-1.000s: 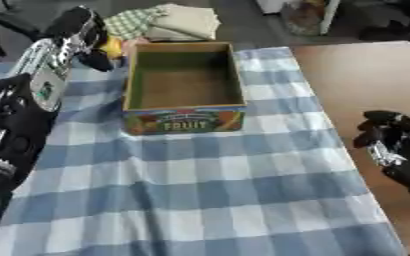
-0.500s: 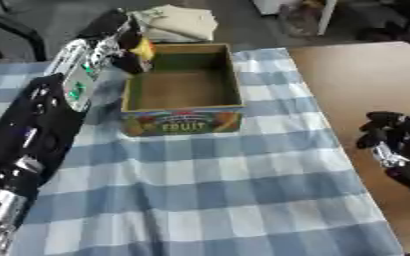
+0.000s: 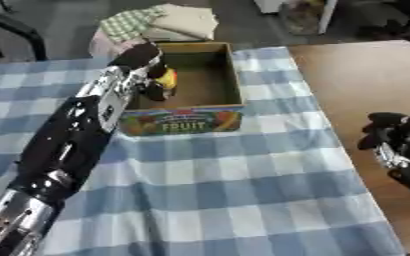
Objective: Pick up objects on the table and place them in the box.
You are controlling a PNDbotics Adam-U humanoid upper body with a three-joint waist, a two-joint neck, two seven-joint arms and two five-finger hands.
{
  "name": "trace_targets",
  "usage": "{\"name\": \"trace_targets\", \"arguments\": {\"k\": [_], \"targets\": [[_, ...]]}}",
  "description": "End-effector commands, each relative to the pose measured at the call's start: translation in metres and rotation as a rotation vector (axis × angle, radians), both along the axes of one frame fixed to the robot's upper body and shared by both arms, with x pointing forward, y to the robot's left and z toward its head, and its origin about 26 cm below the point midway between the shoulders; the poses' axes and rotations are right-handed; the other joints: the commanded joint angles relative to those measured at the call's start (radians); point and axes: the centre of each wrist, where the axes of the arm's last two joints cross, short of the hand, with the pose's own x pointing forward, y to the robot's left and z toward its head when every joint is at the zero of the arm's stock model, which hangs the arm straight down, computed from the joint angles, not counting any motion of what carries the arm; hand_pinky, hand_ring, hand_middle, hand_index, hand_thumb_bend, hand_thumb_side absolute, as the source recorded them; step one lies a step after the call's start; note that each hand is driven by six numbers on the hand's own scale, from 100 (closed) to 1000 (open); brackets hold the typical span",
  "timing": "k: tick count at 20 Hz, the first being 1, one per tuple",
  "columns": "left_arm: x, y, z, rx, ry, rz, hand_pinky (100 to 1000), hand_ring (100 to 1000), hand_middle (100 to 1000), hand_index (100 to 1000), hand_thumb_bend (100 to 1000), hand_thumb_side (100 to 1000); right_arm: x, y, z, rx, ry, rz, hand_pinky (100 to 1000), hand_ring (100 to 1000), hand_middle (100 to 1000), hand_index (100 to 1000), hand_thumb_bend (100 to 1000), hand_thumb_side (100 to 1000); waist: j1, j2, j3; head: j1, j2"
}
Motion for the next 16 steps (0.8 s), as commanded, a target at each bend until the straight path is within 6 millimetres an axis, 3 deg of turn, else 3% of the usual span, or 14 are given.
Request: {"name": "trace_targets", "arguments": {"k": [1, 5, 7, 9, 10, 12, 16], "targets": [[-0.002, -0.001, 0.016, -0.009, -0.044, -0.039, 580, 491, 471, 480, 419, 100, 0.002, -0.002, 0.007, -0.003, -0.02, -0.001, 580, 551, 586, 764, 100, 256, -0.002, -0.018, 0.003, 0.001, -0.007], [-0.008, -0.001, 0.027, -0.022, -0.074, -0.082, 608, 526, 520, 581, 464, 100, 0.001, -0.003, 0.006, -0.002, -0.017, -0.004, 579, 551, 586, 763, 100, 256, -0.002, -0.02, 0.013, -0.006, -0.006], [-0.014, 0.002, 0.038, -0.024, -0.105, -0.103, 622, 540, 542, 614, 554, 111, 0.001, -0.004, 0.005, -0.002, -0.015, -0.008, 579, 551, 585, 763, 100, 257, -0.002, -0.022, 0.019, -0.012, -0.006], [-0.02, 0.007, 0.05, -0.05, -0.142, -0.117, 627, 541, 545, 621, 677, 256, 0.0, -0.005, 0.004, -0.003, -0.012, -0.013, 579, 550, 586, 763, 100, 256, -0.003, -0.023, 0.026, -0.02, -0.005], [-0.024, 0.01, 0.057, -0.065, -0.161, -0.121, 629, 541, 548, 626, 789, 357, 0.0, -0.006, 0.004, -0.004, -0.011, -0.016, 579, 550, 585, 763, 100, 257, -0.003, -0.024, 0.03, -0.023, -0.003], [-0.032, 0.017, 0.07, -0.098, -0.2, -0.127, 634, 543, 552, 629, 867, 405, -0.001, -0.007, 0.003, -0.003, -0.009, -0.021, 579, 551, 586, 763, 100, 257, -0.003, -0.027, 0.038, -0.028, -0.002], [-0.05, 0.035, 0.095, -0.178, -0.271, -0.135, 641, 549, 560, 635, 892, 444, -0.001, -0.008, 0.002, -0.002, -0.005, -0.027, 579, 551, 586, 763, 100, 258, -0.003, -0.032, 0.054, -0.038, -0.001]]}}
